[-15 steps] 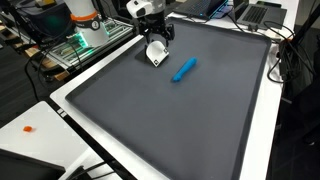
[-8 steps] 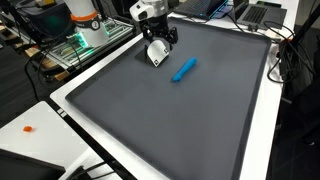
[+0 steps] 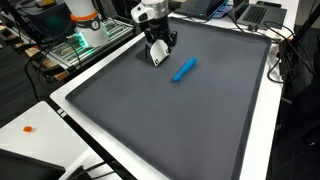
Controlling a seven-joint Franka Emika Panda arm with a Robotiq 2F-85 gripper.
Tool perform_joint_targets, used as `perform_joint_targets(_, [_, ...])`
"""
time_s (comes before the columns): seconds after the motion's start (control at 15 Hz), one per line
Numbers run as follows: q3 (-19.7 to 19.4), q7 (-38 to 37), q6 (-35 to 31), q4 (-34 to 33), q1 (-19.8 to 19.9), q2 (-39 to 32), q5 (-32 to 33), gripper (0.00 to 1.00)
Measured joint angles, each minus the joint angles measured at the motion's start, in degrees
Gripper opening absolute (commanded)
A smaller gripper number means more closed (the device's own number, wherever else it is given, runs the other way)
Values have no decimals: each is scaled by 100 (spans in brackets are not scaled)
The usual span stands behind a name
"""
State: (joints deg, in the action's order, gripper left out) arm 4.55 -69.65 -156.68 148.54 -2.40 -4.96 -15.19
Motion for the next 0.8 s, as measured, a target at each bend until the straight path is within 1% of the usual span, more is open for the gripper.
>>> perform_joint_targets(0.13, [-9, -50, -15, 0, -8, -12, 0, 24])
perform_joint_targets(0.2, [-17, -93, -26, 0, -15, -18, 0, 15])
perform_joint_targets(0.33, [-26, -163, -44, -4, -20, -37, 0, 1])
perform_joint_targets(0.8, [-96, -614, -39, -69, -57, -41, 81, 1])
